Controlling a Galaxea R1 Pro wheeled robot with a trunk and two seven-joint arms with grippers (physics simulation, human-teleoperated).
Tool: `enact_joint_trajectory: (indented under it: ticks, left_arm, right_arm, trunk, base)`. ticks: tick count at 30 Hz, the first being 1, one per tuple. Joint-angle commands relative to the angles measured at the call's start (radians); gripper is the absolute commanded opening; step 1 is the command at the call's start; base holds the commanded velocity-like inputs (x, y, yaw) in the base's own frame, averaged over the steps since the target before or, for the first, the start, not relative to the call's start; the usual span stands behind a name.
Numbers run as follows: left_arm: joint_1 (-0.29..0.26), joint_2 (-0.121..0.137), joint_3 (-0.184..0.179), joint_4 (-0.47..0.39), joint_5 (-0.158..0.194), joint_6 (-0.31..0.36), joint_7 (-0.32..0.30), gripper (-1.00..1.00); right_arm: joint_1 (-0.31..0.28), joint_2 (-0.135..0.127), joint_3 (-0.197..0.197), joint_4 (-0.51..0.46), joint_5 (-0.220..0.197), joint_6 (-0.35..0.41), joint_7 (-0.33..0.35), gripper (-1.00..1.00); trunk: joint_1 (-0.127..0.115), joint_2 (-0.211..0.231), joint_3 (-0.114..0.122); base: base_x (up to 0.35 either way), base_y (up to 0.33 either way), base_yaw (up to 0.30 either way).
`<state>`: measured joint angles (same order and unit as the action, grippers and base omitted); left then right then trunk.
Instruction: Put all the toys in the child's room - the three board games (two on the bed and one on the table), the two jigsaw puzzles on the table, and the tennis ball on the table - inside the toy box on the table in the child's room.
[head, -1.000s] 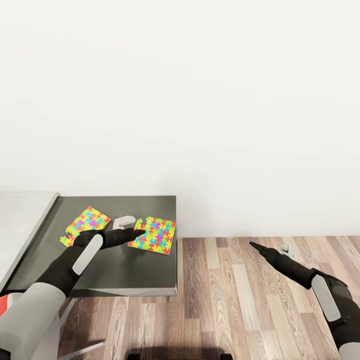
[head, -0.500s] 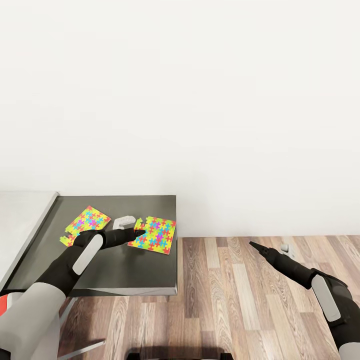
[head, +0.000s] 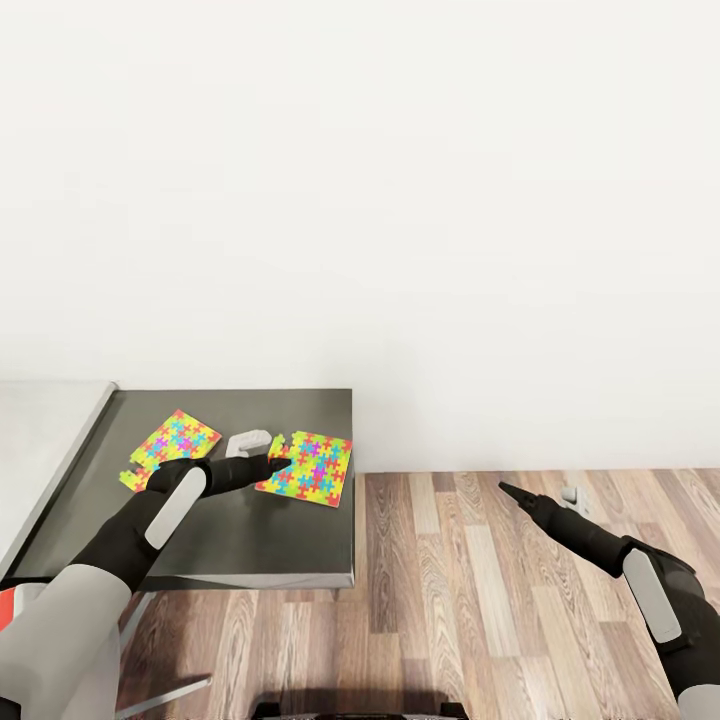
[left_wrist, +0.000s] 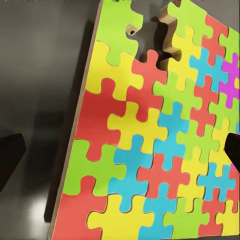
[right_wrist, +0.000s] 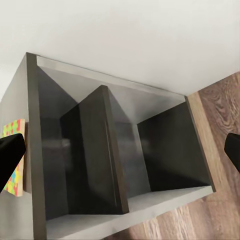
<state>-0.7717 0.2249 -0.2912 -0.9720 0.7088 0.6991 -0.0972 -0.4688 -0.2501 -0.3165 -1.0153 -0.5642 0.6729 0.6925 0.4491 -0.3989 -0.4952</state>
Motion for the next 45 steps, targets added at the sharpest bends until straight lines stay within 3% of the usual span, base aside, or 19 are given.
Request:
enact_joint_trajectory:
  ticks: [1, 21, 32, 45]
  left_arm:
    - [0.0, 0.001, -0.002, 0.01, 0.001, 0.002, -0.002, 1.0]
    - [0.0, 0.001, -0.001, 0.01, 0.001, 0.002, -0.002, 1.0]
    - [0.0, 0.001, -0.001, 0.01, 0.001, 0.002, -0.002, 1.0]
    - [0.0, 0.001, -0.002, 0.01, 0.001, 0.002, -0.003, 1.0]
  right_arm:
    - [-0.001, 0.0, -0.002, -0.007, -0.003, 0.007, 0.001, 1.0]
    - [-0.001, 0.0, -0.003, -0.029, -0.003, 0.007, 0.001, 1.0]
    - [-0.001, 0.0, -0.003, -0.029, -0.003, 0.008, 0.001, 1.0]
    - [-0.001, 0.0, -0.003, -0.029, -0.003, 0.007, 0.002, 1.0]
  trunk:
    - [0.001, -0.001, -0.003]
    - [0.001, -0.001, -0.01]
    - [0.001, -0.001, -0.01]
    - [0.001, -0.001, -0.003]
  base:
    - [0.0, 0.0, 0.0]
    - [0.0, -0.002, 0.0]
    - [0.0, -0.193, 0.0]
    - [0.0, -0.012, -0.032]
